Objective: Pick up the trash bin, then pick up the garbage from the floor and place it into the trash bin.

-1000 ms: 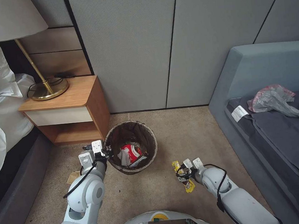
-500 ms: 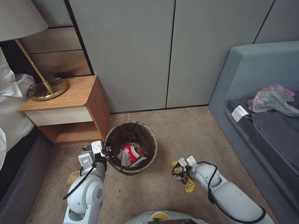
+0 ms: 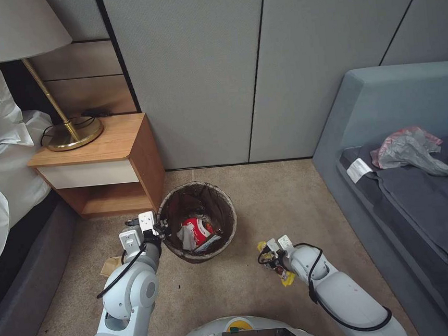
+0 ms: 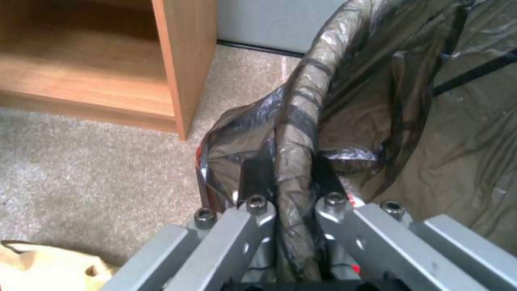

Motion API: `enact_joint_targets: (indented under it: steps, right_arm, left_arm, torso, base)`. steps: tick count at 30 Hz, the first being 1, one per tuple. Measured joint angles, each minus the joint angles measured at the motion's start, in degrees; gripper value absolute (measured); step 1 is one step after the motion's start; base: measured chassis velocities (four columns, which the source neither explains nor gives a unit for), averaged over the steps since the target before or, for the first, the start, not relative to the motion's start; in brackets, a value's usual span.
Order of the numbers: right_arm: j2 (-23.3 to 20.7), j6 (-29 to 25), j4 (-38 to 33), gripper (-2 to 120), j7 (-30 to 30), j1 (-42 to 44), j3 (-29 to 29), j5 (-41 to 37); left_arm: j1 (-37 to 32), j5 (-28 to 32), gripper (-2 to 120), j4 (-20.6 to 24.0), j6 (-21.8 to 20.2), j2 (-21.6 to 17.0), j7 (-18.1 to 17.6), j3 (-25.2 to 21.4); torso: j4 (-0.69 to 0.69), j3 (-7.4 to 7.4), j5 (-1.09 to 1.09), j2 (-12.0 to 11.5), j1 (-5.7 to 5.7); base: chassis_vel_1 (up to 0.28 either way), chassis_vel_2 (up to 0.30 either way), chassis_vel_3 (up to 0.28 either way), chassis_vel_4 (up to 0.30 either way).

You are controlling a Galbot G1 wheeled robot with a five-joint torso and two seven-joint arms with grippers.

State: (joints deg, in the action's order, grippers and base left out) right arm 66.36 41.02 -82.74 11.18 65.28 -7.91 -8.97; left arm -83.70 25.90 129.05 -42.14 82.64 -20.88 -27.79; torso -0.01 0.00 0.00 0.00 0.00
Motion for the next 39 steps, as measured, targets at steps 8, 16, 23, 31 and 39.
enact_joint_targets:
  steps: [8,16,23,31,39]
  right_arm:
    - [-0.1,0.0,0.3,16,0.1,-0.5,0.0,0.0]
    - [0.1,-0.1,0.5,0,0.1,-1.0,-0.1,-0.1]
    - [-0.2,-1.5,-2.2,0,0.0,-0.3,-3.9,-0.3]
    - [-1.6,-4.9,-10.7,0,-1.0,1.0,-10.4,-2.2]
    - [-2.9,-10.9,-23.2,0,-1.9,0.7,-14.0,-7.0]
  left_arm:
    - [0.2,0.0,2,-0.4,0.0,-0.1,0.0,0.0]
    - [0.3,0.0,2,-0.6,0.0,-0.1,0.1,0.0]
    - [0.7,0.2,2,-0.7,0.0,-0.2,0.1,0.0]
    - [0.8,0.4,2,-0.8,0.0,-0.4,0.1,-0.1]
    - [0.9,0.5,2,-0.2,0.0,-0.9,0.1,-0.1]
  torso:
    - [0.01,0.0,0.0,0.0,0.0]
    - [0.01,0.0,0.0,0.0,0.0]
    - [0.0,0.01,0.0,0.0,0.0]
    - [0.0,0.01,0.0,0.0,0.0]
    - [0.0,0.0,0.0,0.0,0.0]
  base:
    - [0.0,0.0,0.0,0.0]
    - [0.0,0.0,0.0,0.0]
    - [0.0,0.0,0.0,0.0]
    - [0.0,0.0,0.0,0.0]
    - [0.0,0.0,0.0,0.0]
